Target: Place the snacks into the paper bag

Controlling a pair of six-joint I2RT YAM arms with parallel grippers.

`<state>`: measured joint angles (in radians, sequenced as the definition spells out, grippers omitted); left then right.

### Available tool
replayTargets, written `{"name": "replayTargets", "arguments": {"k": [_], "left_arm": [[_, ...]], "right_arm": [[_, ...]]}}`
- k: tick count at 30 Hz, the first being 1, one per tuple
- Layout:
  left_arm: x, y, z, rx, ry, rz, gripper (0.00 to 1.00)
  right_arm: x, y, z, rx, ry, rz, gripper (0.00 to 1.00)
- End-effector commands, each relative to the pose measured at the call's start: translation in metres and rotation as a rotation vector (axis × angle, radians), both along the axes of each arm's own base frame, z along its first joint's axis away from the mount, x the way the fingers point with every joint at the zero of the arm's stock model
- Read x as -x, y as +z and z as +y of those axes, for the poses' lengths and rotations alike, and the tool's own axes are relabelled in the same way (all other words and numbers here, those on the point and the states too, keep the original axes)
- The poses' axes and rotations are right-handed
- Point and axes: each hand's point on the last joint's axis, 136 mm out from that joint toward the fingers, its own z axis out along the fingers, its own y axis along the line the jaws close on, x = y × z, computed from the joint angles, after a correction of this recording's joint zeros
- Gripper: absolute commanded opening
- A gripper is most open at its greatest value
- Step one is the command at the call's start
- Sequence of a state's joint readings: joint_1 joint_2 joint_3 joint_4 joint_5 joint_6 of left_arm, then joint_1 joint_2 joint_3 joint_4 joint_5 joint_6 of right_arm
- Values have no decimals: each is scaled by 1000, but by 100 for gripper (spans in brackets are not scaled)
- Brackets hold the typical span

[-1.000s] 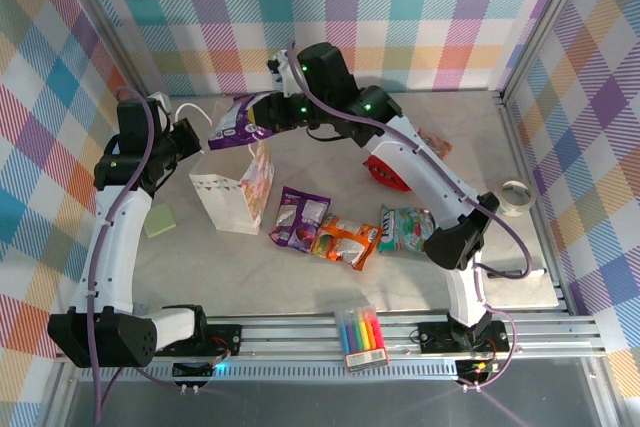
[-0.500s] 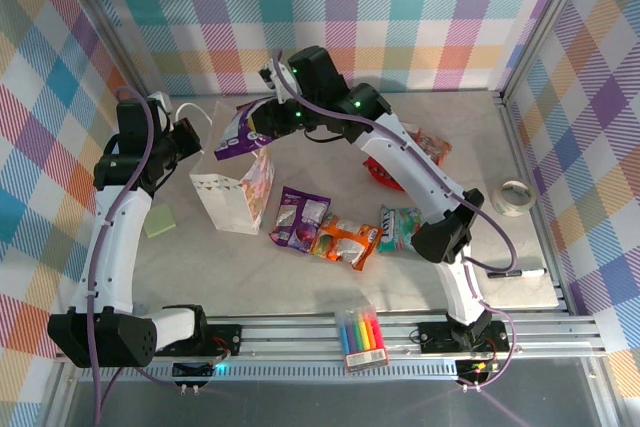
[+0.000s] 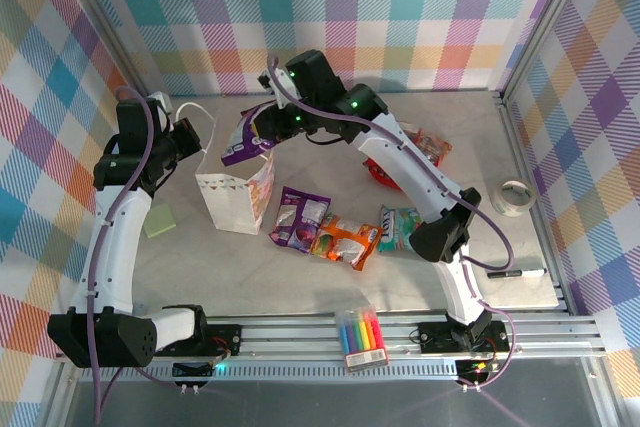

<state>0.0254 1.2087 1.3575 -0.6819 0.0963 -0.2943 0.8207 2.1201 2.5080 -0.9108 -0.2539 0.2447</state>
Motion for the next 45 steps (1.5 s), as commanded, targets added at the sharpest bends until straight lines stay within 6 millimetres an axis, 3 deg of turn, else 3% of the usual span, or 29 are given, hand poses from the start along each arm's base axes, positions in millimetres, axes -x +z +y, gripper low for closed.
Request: {"name": "replayTargets", "arguments": {"k": [1,14,19,25,30,45], "left_arm": [[5,6,3,-4,-6,1,6],[6,3,3,-10,-6,8,6],[7,2,4,-12,-5,14,6],[6,1,4,-14,-3,18,6],[6,-1,4,-16,-2,25,6],[8,-2,4,-15,-6,33,5]], "right_arm": [[6,8,10,-20,55,-43,0],[4,-7,16,5,56,-27,0],[2,-6,18,-6,49,-22,15],[3,2,19,-30,52,-26,21],[4,8,18,-40,48,-36,44],[7,27,6,-37,34,-93,49]]}}
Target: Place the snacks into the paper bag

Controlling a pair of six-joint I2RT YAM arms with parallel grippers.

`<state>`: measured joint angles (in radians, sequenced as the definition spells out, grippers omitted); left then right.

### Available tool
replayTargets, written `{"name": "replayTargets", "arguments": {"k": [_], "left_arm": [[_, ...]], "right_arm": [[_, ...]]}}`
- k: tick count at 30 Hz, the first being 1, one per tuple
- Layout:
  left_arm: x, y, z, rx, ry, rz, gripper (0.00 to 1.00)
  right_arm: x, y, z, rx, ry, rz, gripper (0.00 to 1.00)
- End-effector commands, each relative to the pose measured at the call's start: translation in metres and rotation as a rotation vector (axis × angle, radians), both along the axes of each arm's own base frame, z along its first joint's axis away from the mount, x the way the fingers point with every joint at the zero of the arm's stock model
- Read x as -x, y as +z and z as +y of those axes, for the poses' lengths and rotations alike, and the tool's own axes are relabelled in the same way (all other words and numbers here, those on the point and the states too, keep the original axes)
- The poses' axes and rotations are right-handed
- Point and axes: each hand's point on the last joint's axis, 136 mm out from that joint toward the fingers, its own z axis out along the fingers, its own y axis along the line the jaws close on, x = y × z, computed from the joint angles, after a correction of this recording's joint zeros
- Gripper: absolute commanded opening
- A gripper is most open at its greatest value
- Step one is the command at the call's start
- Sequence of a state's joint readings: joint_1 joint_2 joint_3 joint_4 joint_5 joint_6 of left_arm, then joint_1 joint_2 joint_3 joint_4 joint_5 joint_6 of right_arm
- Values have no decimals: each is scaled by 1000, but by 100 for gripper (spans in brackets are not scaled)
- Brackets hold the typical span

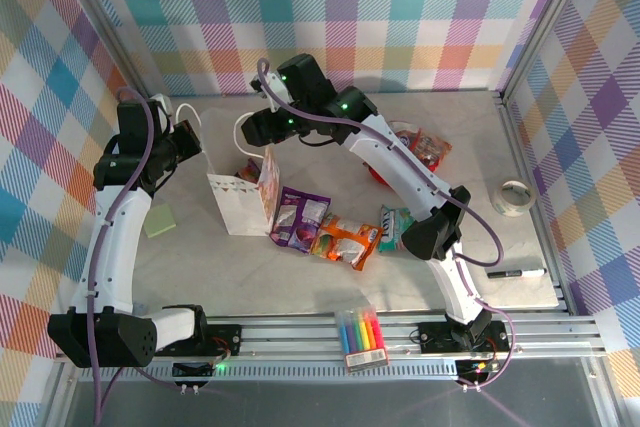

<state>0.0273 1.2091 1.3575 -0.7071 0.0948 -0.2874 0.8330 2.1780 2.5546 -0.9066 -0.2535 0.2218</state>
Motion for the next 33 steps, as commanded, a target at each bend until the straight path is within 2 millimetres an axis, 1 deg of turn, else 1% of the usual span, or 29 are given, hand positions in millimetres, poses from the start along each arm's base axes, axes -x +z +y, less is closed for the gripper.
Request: {"name": "replayTargets", "arguments": {"k": [1,8,12,17,21,27,28,33], "left_arm": [[5,3,3,-11,-5,6,5],[6,1,4,-18,-7,15,5],[8,-1,5,-29,-3,23,5],[10,0,6,-35,0,21,5],[12,3,6,-38,0,17,6],[13,2,6,-36,-1,17,6],[13,2,5,-36,-3,17,6],[12,0,5,-29,-6,20,6]], "right_arm": [[11,41,-10,-47,8,-84,49],[14,41,-25,0,-14,-119,56],[15,39,-38,31,-41,-138,59],[14,38,-60,26,-81,-127,63],[10,30,-83,19,-135,-93,64],[8,4,-125,15,-240,3,66],[8,-7,-132,21,-263,37,67],[18,-35,-172,5,-377,135,76]]}}
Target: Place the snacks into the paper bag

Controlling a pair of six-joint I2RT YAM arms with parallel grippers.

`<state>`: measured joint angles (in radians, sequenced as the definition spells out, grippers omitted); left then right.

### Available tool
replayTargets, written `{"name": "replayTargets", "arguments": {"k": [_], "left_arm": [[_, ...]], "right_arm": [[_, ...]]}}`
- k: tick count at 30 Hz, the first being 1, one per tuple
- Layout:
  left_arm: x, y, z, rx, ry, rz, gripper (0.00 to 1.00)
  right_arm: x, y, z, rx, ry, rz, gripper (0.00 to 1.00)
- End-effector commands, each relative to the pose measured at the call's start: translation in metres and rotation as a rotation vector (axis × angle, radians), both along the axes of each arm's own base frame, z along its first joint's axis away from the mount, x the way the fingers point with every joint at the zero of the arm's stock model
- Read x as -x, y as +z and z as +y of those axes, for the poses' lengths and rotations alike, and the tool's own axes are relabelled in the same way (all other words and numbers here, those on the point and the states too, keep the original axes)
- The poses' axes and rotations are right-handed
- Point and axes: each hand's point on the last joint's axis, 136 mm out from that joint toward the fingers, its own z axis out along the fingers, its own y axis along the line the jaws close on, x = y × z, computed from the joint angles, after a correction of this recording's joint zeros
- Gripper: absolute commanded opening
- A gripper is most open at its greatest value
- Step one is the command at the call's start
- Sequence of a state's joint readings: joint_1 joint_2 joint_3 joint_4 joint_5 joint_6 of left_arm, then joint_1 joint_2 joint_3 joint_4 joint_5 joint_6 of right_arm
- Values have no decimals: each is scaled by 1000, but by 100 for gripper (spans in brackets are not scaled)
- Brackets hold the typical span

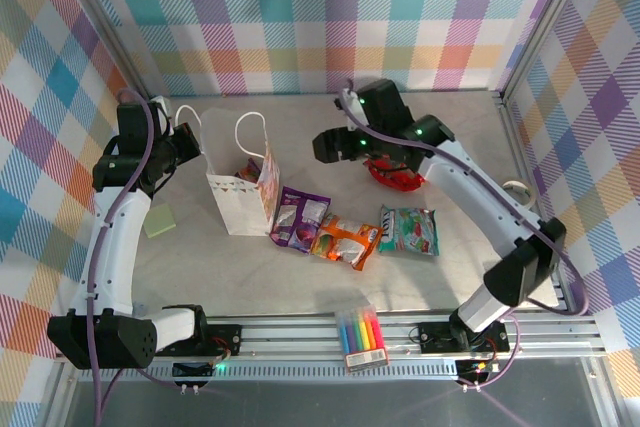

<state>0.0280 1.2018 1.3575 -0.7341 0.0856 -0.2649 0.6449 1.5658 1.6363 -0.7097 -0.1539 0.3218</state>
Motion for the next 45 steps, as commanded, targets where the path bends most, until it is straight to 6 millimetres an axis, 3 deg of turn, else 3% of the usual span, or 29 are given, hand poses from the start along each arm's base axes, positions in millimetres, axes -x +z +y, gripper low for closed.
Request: {"name": "replayTargets", "arguments": {"k": [1,7,24,45], "left_arm": [[6,4,3,-4,0,-2,6],[4,1,-1,8,-15,7,7],[9,-5,1,-6,-15,30,8],[7,-17,2,-12,-16,65,9]], "right_arm": [[6,6,-17,-84,-79,23,78],[26,-18,-49,-107,-141,127,83],[76,-114,-63,-52,-186,483,87],[114,-174,-80,27,-215,689,92]]}}
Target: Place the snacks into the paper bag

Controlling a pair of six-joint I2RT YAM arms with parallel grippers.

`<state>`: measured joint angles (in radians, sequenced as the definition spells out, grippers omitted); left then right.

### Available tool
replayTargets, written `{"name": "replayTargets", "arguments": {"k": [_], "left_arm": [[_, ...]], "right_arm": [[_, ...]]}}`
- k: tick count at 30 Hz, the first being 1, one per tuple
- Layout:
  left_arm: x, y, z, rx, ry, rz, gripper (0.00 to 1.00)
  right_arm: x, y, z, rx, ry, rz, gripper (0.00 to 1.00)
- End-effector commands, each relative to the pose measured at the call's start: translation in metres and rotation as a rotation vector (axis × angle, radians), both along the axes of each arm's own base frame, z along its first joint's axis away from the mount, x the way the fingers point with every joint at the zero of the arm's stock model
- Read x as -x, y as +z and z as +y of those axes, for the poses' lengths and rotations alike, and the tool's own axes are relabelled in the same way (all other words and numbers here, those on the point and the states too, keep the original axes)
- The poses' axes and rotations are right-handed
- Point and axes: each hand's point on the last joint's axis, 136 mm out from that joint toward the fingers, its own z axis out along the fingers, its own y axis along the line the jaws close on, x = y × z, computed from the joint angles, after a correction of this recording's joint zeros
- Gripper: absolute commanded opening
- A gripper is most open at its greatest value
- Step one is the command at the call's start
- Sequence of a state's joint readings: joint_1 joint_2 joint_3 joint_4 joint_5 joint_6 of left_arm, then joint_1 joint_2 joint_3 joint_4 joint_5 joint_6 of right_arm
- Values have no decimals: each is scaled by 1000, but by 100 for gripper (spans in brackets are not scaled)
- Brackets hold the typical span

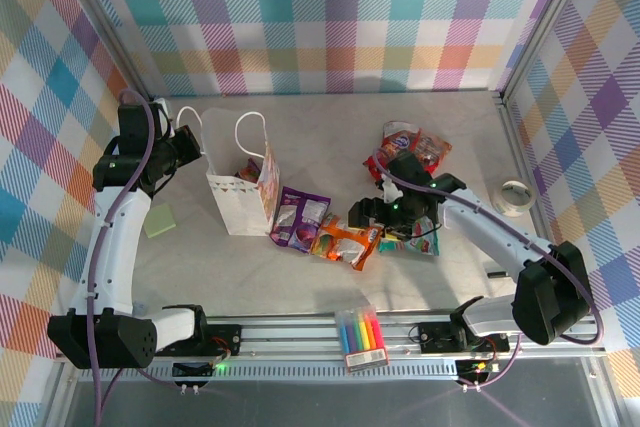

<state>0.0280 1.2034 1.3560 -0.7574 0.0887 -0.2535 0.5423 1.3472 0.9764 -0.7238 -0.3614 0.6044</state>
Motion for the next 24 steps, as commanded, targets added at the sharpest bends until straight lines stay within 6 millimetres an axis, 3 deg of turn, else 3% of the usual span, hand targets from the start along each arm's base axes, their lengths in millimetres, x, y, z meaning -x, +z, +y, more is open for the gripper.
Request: {"name": "replayTargets", "arguments": {"k": [1,10,24], "left_arm": [[4,-12,3,-7,-5,41,9],[4,-10,5,-23,1,38,10],[5,-14,5,-21,-1,47,10]], "right_arm": [[6,-8,-2,-8,-25,52,91],[21,-31,-9,22,-17,122,92],[21,-55,5,-48,-55,191,92]]}}
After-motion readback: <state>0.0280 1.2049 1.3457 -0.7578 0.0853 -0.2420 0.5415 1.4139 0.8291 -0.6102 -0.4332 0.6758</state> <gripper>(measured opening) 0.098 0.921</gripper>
